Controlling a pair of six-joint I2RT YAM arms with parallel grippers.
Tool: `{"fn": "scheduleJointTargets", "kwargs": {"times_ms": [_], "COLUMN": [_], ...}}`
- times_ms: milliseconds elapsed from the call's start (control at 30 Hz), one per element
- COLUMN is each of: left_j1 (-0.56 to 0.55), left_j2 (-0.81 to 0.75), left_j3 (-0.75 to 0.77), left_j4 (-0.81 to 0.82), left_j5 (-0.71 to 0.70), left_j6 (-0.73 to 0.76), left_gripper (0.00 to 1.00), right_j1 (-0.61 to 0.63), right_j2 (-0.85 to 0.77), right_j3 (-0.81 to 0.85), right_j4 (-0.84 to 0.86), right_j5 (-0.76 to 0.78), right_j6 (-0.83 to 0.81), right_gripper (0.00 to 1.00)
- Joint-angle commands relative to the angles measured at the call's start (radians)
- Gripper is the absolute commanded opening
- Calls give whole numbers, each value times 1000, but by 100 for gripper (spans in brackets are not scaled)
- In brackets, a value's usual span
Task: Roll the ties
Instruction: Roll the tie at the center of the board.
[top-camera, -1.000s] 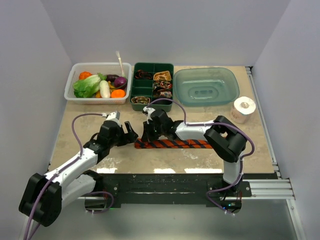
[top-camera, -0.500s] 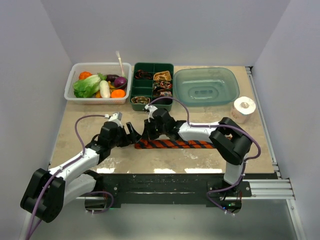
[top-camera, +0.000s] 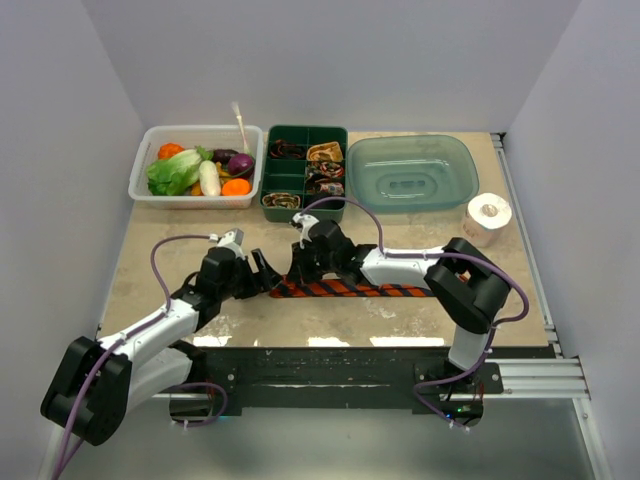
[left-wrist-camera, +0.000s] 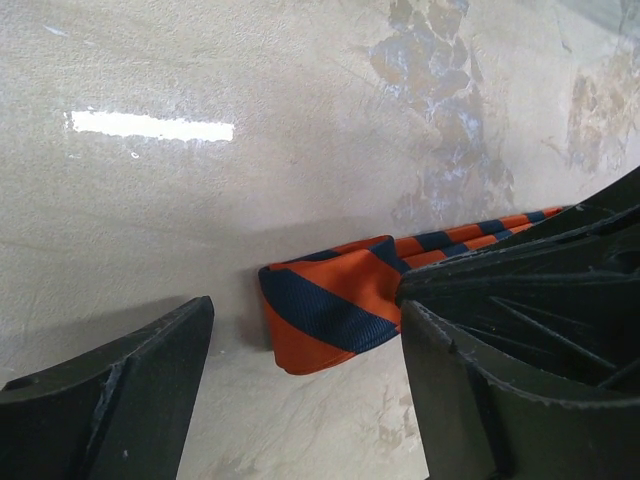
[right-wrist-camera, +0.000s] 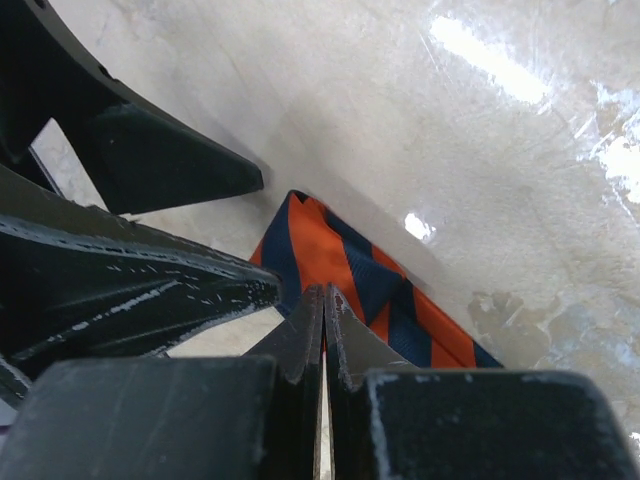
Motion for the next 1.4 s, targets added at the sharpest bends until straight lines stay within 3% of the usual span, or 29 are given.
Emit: {"fn": "scheduleJointTargets", "kwargs": {"times_ms": [0, 833, 1033, 1100, 1200, 1367], "left_j1": [7, 7, 7, 7, 7, 7], "left_j2": [-9, 112, 120, 101, 64, -2], "left_j3": [-23, -142, -197, -205, -200, -125], "left_j4": [47, 340, 507, 536, 541, 389], "left_j5": [26, 150, 162, 155, 145, 87], "left_j6": [-31, -111, -134, -139, -130, -56], "left_gripper": [80, 58, 48, 40, 32, 25], "right_j1": [10, 20, 20, 20, 22, 22], "right_j2": [-11, 44, 32, 39, 64, 117], "right_j3": [-22, -128, -134, -122, -99, -41], "right_j4": [24, 90, 113, 119, 131, 156], "right_j5": [9, 25, 20, 16, 11, -20], "right_j6": [-2, 24, 18, 19, 24, 35], "right_gripper": [0, 0, 0, 0, 0, 0]}}
